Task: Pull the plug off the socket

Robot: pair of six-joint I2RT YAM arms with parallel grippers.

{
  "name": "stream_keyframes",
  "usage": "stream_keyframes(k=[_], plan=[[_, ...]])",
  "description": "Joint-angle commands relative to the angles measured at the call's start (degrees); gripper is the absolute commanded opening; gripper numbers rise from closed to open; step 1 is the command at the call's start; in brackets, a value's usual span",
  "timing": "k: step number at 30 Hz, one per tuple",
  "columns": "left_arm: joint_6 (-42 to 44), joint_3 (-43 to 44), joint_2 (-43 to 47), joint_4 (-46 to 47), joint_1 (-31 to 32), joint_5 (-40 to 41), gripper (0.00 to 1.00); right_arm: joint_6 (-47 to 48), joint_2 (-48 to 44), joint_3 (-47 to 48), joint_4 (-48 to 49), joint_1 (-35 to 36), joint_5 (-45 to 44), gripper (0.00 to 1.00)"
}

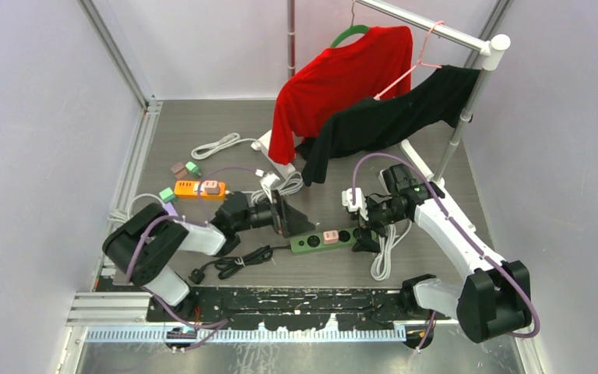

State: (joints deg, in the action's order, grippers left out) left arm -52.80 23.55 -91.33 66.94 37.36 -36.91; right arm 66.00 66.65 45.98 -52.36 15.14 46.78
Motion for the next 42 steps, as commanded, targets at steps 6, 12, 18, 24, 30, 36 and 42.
stream_keyframes(k=[6,12,18,24,30,36,42], plan=[[48.1,11.7,15.2,-46.9,24.8,34.6,0.98,2.8,0.0,1.1,-1.1,-0.4,0.7,1.00],[47.0,13.1,13.4,-46.1,24.8,29.9,1.00,3.4,0.1,1.4,-1.7,-0.4,0.4,1.00],[49.4,13.1,12.4,-42.6,24.8,30.0,0.98,2.0,0.0,1.4,-0.5,-0.4,-1.1,1.00],[57.2,10.2,10.1,-36.1,24.8,27.4,0.93,1.6,0.5,0.5,0.8,-0.4,2.0,1.00],[64.9,8.1,10.2,-40.7,24.8,30.2,0.91,-5.2,-0.2,-2.4,10.3,5.7,2.4,1.00],[70.2,3.8,11.4,-37.5,24.0,30.2,0.95,-13.4,2.0,-3.7,20.7,11.2,-4.2,1.00],[66.5,0.6,8.6,-26.5,21.2,28.8,0.99,-14.8,3.9,-4.3,23.9,14.0,-6.9,0.96]])
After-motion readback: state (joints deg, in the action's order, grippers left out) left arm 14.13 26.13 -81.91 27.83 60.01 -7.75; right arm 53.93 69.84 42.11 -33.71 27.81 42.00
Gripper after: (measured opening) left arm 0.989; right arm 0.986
